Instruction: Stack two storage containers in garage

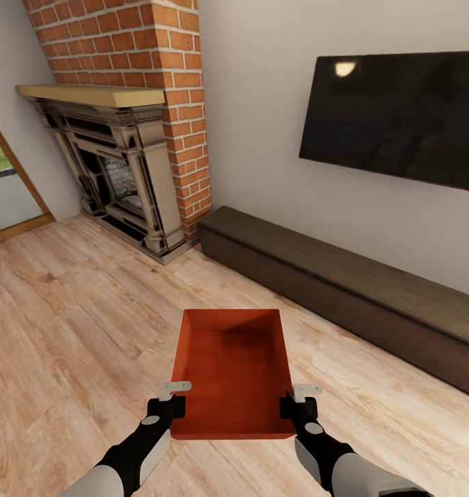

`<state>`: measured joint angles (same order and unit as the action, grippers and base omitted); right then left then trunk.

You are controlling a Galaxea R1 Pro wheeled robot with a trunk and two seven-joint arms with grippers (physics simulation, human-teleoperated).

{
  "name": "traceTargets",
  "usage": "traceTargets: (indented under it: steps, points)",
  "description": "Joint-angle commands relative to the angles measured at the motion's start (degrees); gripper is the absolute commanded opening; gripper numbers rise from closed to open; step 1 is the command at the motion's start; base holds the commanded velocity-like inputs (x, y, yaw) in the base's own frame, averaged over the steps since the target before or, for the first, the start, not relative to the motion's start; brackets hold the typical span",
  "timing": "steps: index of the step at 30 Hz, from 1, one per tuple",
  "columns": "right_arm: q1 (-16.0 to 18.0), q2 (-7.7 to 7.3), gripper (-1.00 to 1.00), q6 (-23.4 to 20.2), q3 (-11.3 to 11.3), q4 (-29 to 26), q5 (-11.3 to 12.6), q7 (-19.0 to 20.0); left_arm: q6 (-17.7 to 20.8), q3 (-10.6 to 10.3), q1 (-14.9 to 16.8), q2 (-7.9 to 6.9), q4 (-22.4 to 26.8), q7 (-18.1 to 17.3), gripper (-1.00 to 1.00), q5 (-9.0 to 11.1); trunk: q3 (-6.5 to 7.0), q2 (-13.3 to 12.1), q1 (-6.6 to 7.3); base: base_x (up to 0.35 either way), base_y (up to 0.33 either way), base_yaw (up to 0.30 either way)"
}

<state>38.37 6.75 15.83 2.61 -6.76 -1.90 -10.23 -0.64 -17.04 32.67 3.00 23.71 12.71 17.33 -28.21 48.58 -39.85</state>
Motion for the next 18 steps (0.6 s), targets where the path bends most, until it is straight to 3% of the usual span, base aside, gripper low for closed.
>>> traceTargets:
  steps: [1,7,18]
  points:
    - [0.0,0.28,-1.00,0.1,-2.5,0.0,-0.3,-0.4,-0.1,0.4,0.0,0.00,0.0,1.9,-1.00,0.0,0.23,-0.4,0.22,0.000,0.000,0.000]
    - [0.0,0.27,-1.00,0.1,-2.5,0.0,-0.3,-0.4,-0.1,0.5,0.0,-0.01,0.0,1.9,-1.00,0.0,1.85,-2.8,1.54,0.000,0.000,0.000]
    - [0.0,0.28,-1.00,0.1,-2.4,0.0,-0.3,-0.4,-0.1,0.5,0.0,-0.01,0.0,1.9,-1.00,0.0,2.85,-2.8,1.54,0.000,0.000,0.000]
